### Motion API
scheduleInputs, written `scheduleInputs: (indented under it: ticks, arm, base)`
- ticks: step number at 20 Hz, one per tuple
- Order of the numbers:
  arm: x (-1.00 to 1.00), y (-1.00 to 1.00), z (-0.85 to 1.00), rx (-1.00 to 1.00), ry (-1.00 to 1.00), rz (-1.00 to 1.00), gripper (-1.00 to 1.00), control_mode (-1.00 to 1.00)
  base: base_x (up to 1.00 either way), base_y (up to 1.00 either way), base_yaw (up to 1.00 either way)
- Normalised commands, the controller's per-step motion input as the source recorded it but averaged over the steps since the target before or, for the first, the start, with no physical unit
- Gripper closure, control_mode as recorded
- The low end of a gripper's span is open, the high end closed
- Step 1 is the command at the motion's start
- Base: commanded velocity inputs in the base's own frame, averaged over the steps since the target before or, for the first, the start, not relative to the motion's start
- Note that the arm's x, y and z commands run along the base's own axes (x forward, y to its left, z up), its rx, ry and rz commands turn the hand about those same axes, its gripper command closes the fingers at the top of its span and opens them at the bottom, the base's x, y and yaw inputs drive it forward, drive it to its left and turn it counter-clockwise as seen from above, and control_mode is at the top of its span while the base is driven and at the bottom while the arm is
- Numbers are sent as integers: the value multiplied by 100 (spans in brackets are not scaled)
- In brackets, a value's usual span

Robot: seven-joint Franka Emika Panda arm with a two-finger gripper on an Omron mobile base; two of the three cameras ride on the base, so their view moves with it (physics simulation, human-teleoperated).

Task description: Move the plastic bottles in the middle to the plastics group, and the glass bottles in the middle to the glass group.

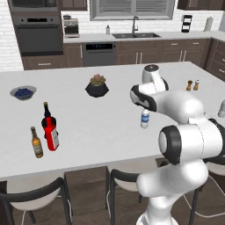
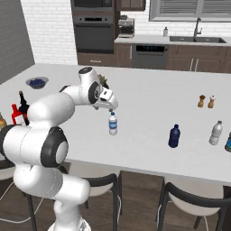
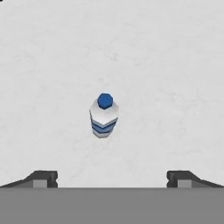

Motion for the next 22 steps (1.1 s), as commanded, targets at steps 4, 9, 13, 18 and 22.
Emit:
scheduleInputs:
  ticks: [4, 9, 13, 18, 22]
  arm:
    - [5, -13, 0, -1, 2, -6, -100, -100]
    - [24, -2, -23, 9, 0, 3, -100, -100]
    - [19, -5, -19, 9, 0, 8, -100, -100]
    - [20, -7, -20, 3, 0, 8, -100, -100]
    - [9, -5, -13, 0, 1, 6, -100, -100]
  base:
    - [0, 0, 0]
    - [0, 0, 0]
    - [0, 0, 0]
    - [0, 0, 0]
    - [0, 0, 0]
